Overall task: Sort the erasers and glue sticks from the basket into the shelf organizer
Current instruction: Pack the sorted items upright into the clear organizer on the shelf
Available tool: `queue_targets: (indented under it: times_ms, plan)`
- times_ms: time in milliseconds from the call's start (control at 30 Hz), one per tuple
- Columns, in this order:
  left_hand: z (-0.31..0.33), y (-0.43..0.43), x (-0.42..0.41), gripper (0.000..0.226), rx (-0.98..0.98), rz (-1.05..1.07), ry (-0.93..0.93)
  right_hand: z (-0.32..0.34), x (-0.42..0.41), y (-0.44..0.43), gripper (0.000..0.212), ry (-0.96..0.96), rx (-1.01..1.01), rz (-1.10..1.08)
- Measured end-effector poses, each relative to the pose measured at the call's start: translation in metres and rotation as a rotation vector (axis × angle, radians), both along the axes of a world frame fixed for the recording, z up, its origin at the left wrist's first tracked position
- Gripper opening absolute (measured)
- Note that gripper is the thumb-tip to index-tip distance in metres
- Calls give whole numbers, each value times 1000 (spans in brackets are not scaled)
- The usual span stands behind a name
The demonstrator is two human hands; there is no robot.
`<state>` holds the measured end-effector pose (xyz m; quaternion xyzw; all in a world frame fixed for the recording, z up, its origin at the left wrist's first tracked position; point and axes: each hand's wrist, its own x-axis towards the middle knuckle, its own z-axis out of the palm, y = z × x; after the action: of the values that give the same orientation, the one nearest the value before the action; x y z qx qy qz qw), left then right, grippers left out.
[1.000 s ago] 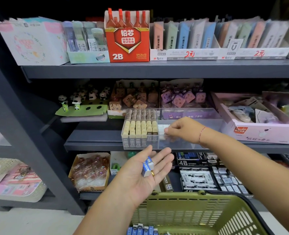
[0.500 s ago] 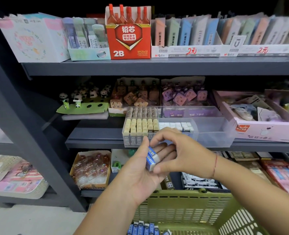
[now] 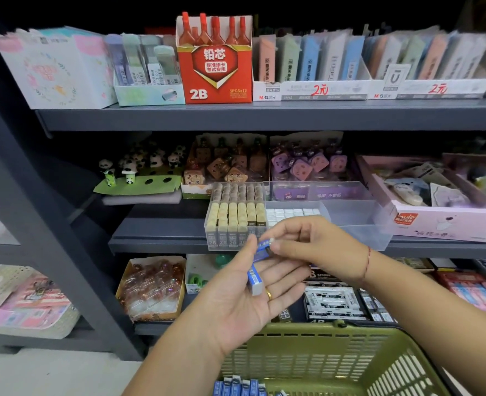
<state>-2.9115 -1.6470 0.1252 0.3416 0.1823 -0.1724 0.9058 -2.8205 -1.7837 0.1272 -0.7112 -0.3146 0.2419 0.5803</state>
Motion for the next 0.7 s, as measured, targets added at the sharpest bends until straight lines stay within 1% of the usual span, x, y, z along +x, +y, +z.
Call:
queue_targets:
  times_ms: [33, 100, 200, 267, 333, 400, 433, 500, 567, 700]
  plan:
    - [1, -1, 0, 57, 4, -3, 6, 1, 2, 0, 9, 1, -10, -21]
    - [1, -1, 1, 59, 15, -7, 3, 7, 9, 1, 9, -61, -24, -91]
    - [-1, 4, 3, 57, 66, 77, -3, 20, 36, -5, 11, -260, -47, -317]
    - [-3, 9, 6, 52, 134, 180, -15, 26, 57, -9, 14, -424, -191, -388]
    - [-3, 15, 9, 46, 256, 277, -50, 28, 70, -11, 11, -538, -408, -329]
    - [-1, 23, 11, 41, 444, 358, -109, 27, 75, -10, 11, -585, -578, -208]
    - [0, 26, 13, 38, 518, 398, -136, 27, 77, -8, 12, -593, -631, -151]
    - [1, 33, 15, 29, 595, 455, -171, 27, 79, -4, 11, -573, -668, -77]
    - [0, 37, 17, 22, 615, 464, -170, 27, 81, 0, 10, -546, -649, -55]
    - [-7, 39, 21, 26, 591, 416, -133, 24, 84, 5, 11, -458, -601, -44]
